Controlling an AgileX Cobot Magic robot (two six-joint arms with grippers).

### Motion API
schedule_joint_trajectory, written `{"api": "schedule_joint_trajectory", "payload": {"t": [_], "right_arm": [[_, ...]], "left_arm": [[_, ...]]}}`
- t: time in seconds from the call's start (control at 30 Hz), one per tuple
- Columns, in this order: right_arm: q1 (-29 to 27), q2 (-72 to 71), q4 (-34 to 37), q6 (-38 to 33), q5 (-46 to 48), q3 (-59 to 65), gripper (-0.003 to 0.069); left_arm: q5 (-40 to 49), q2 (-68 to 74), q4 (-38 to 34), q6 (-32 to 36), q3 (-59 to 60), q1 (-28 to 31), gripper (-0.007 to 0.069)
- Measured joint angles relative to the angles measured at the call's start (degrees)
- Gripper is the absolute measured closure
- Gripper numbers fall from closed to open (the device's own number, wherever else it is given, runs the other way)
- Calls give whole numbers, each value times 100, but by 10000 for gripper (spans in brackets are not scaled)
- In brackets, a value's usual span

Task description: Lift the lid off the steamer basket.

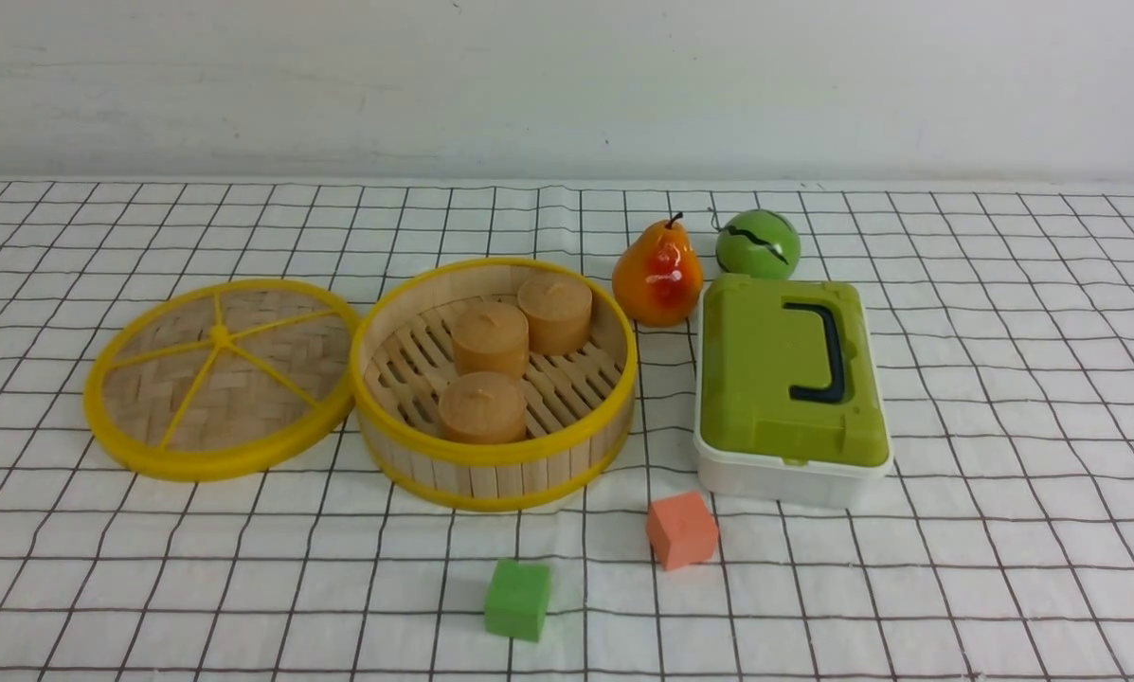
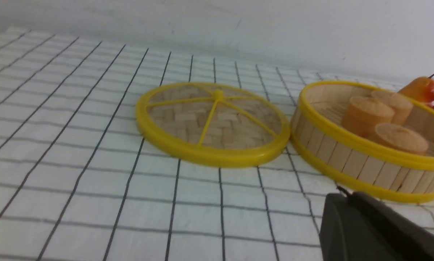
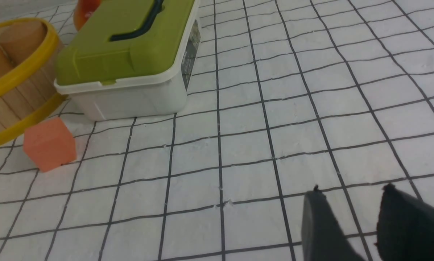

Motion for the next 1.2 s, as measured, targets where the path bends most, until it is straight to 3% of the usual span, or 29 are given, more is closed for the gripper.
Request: {"api": "schedule_joint_trajectory", "payload": {"t": [0.07,0.17,0.57,1.2], "right_arm": [[0,0,0,0,0,0,419],[0,0,0,0,0,0,419],[0,0,0,0,0,0,419],[0,0,0,0,0,0,419]], "left_arm": [[280,0,354,-467,2,39,637],[704,0,462,-567,2,52,637],[1053,0,368,282,7,52,637],[1073,0,338,363,7,52,637]]}}
